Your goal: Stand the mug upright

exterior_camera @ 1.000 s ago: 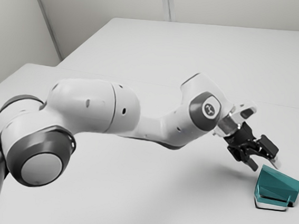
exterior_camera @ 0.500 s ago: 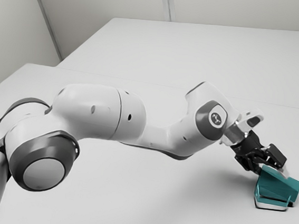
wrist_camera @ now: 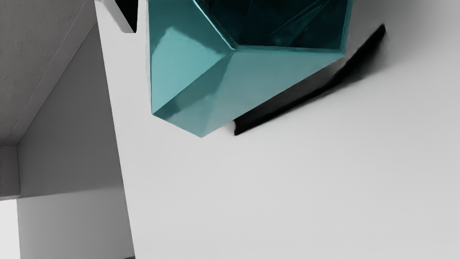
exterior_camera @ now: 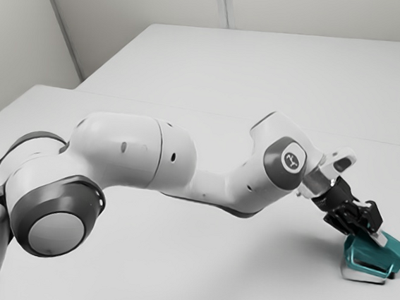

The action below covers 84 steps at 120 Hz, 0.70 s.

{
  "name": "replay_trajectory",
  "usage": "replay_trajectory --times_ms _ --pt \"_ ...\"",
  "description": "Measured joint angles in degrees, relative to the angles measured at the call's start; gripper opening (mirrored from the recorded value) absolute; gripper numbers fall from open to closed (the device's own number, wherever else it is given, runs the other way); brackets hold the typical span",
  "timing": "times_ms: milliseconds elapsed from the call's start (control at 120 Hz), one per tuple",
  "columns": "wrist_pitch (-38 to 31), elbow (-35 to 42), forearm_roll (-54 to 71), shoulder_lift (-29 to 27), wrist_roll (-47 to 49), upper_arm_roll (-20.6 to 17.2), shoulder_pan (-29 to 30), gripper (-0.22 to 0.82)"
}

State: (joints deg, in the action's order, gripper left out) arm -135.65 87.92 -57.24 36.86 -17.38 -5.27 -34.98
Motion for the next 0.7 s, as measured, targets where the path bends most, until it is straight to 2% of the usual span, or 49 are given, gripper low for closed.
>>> replay_trajectory --times_ms 233,475,575,700 --pt "-0.37 -1.28 0.51 -0.02 0.31 0.02 -0.37 -0.13" --pt "-0.51 -3.4 3.87 -0.18 1.86 0.17 -0.61 -0.16" --pt "0.04 -2.05 5.19 -2.62 2.85 0.62 -0.53 -0.17" --pt "0.92 3.99 7.08 -7.99 3.91 2.9 0.22 -0.17"
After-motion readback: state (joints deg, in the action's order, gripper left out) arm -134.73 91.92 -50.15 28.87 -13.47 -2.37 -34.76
